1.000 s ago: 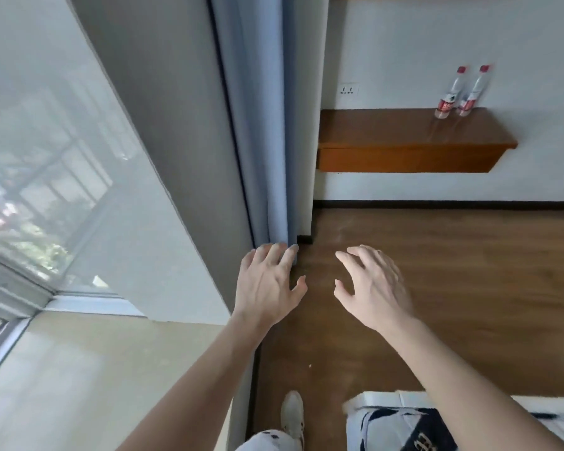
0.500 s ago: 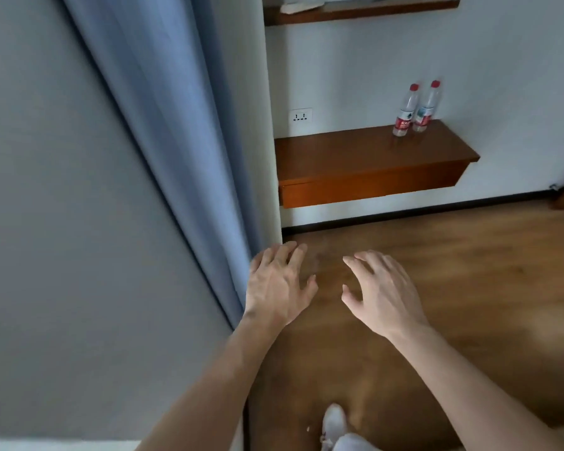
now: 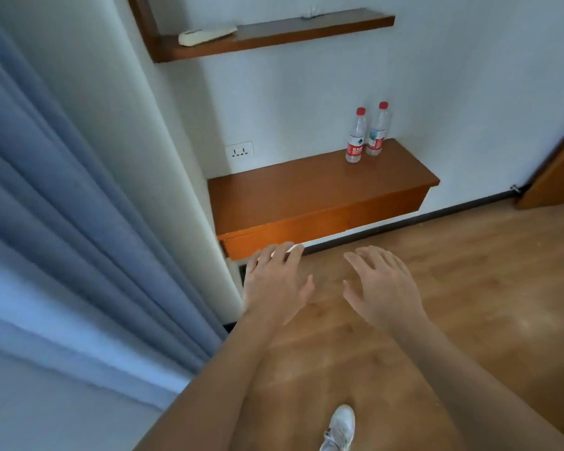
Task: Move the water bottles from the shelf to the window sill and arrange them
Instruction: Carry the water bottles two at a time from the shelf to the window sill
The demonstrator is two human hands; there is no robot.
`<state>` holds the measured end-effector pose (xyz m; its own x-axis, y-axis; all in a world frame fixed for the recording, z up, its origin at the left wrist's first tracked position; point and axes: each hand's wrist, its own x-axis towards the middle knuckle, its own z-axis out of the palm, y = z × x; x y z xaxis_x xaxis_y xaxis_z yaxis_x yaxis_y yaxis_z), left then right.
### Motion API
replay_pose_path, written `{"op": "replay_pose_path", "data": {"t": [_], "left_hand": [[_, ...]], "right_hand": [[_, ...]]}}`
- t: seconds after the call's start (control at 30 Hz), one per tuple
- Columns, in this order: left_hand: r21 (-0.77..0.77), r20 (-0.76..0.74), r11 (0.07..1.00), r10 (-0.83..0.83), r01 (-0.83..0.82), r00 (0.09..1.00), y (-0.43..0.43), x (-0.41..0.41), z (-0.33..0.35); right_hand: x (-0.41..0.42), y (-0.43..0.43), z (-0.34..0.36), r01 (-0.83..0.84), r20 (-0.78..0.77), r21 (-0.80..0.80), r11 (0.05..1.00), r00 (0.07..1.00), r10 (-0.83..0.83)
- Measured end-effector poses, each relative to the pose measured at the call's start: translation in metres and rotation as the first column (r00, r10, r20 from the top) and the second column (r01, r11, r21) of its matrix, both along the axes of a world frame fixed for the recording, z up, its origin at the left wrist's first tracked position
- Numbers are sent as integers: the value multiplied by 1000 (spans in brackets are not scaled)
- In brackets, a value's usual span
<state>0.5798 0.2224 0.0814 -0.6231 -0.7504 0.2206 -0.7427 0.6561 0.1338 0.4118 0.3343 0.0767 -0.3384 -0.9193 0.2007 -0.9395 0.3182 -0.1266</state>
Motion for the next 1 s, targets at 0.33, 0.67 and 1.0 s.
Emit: {"op": "replay_pose_path", "data": {"t": [0.33,0.67,1.0], "left_hand": [[10,-19,998,-56,57,998,-93,-178,-1],[37,-1,998,-57,57,998,-172,-305,-16],[72,23,979,-195,192,981,-280,-448,-35]], "right_hand": [[-175,-78,2,73,5,3,997,997,-73],[-293,-153,-8,129,10,-15,991,992,-129],[-431,-267,-19,197,-16,-3,980,980,-197]]}}
